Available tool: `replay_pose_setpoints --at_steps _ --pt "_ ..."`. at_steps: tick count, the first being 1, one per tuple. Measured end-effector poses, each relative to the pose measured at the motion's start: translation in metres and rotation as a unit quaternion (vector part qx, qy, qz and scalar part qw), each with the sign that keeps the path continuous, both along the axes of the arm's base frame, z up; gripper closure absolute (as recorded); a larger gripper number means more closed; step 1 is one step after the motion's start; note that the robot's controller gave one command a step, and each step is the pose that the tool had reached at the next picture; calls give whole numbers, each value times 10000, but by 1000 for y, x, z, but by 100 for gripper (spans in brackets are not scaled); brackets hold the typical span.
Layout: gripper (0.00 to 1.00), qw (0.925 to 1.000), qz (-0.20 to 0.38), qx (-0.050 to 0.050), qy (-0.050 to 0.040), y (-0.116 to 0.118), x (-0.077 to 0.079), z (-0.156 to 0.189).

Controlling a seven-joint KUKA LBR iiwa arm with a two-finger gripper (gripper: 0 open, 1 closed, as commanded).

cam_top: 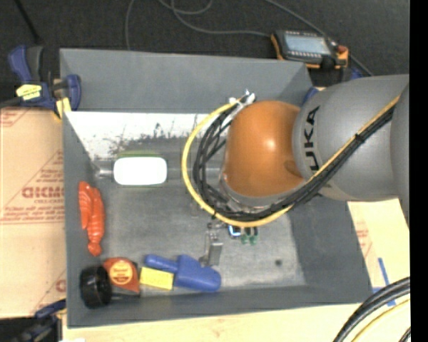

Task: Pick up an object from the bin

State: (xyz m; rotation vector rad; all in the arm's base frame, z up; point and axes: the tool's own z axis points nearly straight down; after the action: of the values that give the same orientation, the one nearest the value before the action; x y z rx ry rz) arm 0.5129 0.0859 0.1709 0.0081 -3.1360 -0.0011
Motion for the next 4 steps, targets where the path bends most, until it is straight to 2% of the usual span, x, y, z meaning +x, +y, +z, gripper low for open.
replay_pose_setpoints --at_steps 1,2,3,4 --pt "0 10000 -15 5 -39 0 2 5" --pt "0 9999 -136 9 -56 36 -24 -71" --pt "0 10000 -26 -4 -19 43 -32 -75" --pt "0 9999 -115 3 -26 60 -39 -71"
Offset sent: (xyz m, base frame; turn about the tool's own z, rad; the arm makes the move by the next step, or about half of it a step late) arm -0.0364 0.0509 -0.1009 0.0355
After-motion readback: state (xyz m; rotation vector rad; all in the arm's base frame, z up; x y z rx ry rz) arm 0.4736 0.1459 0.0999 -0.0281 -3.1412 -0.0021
